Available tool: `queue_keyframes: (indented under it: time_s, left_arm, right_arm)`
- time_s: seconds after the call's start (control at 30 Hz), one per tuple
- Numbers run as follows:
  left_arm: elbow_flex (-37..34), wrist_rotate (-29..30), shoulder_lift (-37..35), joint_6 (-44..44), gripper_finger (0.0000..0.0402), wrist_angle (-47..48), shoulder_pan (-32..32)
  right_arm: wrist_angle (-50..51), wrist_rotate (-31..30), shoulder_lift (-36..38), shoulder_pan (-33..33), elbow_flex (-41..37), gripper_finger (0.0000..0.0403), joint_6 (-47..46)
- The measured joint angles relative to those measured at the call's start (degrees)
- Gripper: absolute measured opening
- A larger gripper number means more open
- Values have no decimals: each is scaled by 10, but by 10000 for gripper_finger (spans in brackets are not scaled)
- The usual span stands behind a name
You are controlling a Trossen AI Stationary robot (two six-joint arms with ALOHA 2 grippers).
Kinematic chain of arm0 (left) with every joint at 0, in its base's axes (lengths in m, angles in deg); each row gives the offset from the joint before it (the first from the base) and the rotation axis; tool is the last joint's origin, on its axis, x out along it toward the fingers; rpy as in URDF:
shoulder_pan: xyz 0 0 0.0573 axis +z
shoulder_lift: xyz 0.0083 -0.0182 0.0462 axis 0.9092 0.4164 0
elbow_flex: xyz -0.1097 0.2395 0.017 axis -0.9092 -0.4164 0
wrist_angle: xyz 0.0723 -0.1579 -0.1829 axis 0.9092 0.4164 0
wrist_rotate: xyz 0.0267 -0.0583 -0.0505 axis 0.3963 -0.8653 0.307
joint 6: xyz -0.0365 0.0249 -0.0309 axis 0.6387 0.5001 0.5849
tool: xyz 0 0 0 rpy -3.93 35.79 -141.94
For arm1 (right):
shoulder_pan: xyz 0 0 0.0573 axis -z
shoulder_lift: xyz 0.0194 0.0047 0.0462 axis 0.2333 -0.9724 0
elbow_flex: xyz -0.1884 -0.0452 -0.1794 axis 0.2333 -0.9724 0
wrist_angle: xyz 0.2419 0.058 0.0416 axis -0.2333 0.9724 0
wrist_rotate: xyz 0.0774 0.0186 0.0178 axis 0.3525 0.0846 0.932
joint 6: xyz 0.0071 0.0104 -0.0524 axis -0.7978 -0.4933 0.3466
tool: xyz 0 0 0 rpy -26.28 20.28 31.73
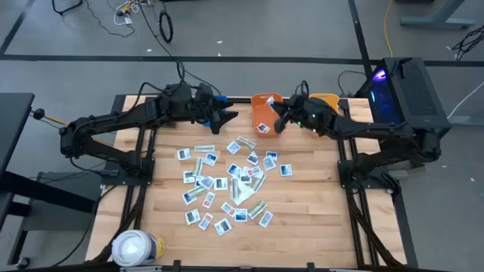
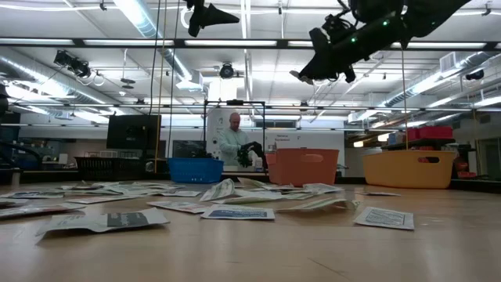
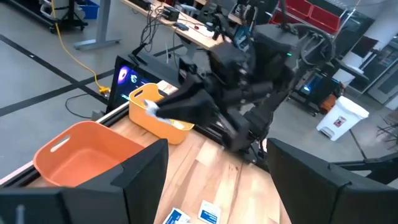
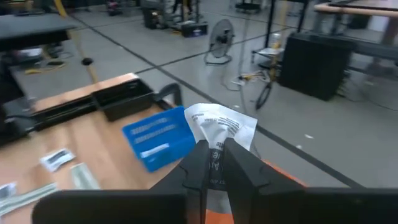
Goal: Pick & Place First Aid Supplies
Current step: Put the towelette pack into the orange bin
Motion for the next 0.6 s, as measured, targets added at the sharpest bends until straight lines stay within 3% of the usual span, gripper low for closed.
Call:
queue_keyframes:
  time_s: [0.3, 0.6]
  left_arm:
    - [0, 2, 0, 0, 273, 0, 0]
    - [0, 38, 0, 1, 273, 2, 0]
  right_arm:
    - [1, 41, -74, 65, 1, 44, -1]
    - [-22, 66, -165, 78, 1, 44, 4]
